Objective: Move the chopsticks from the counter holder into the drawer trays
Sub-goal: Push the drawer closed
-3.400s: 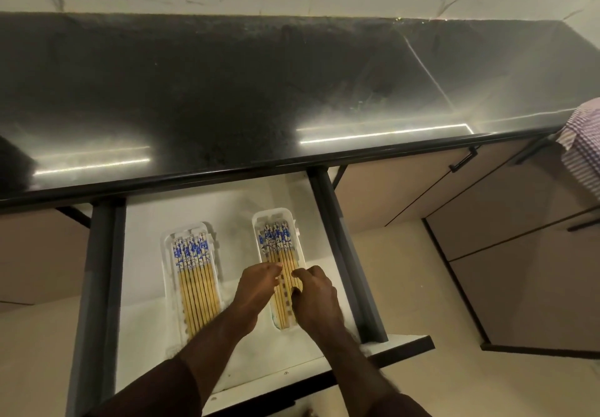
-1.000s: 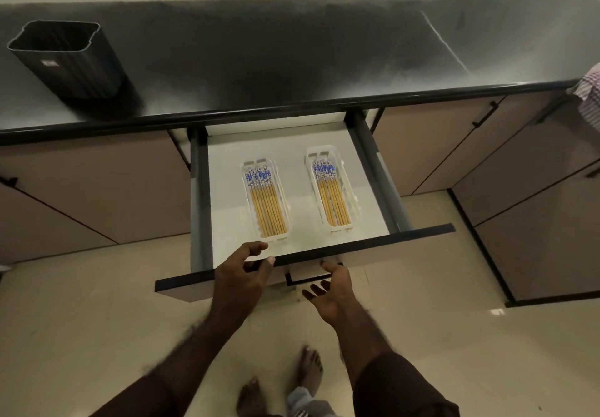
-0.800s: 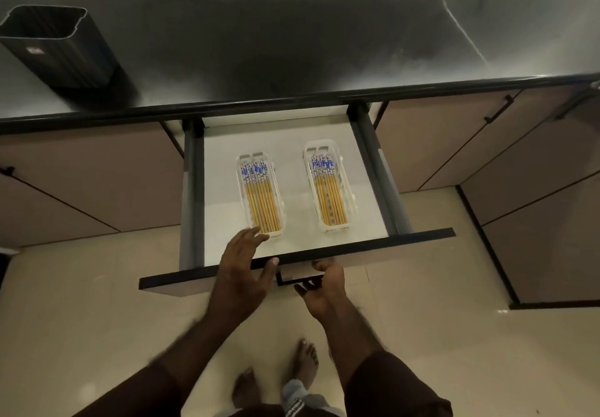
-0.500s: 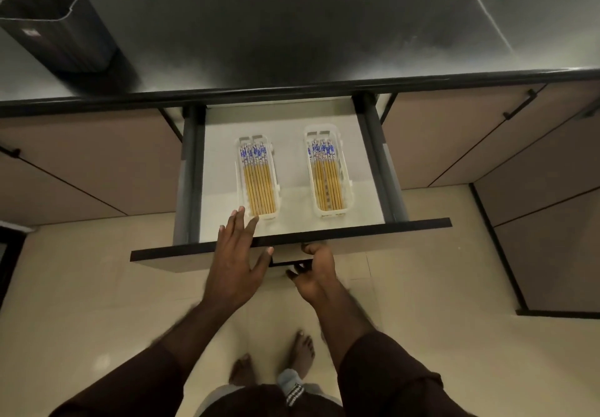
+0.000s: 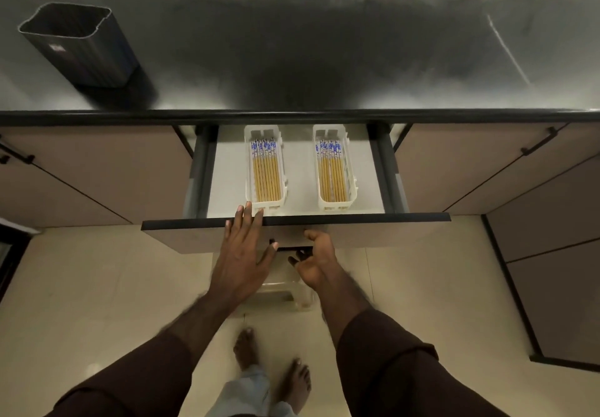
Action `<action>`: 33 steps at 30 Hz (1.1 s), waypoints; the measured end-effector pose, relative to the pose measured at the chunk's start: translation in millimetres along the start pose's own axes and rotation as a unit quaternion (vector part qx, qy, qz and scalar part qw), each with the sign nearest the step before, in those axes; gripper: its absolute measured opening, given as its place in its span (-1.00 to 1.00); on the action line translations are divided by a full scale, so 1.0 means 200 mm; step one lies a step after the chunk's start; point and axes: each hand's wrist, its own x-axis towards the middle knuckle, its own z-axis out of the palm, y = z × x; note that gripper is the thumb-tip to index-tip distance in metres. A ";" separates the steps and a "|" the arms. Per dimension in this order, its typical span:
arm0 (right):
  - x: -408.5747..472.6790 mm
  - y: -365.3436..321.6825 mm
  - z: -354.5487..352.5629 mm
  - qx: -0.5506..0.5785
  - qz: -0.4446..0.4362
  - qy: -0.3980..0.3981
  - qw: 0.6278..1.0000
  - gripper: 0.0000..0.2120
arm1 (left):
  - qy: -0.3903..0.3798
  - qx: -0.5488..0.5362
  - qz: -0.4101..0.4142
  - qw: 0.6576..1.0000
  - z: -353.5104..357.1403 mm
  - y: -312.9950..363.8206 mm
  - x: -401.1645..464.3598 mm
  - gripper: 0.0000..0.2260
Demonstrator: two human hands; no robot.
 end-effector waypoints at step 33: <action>0.53 -0.59 0.56 -0.022 -0.009 -0.041 0.999 -0.61 | -0.017 0.012 0.016 1.000 0.01 -0.14 0.91 -0.32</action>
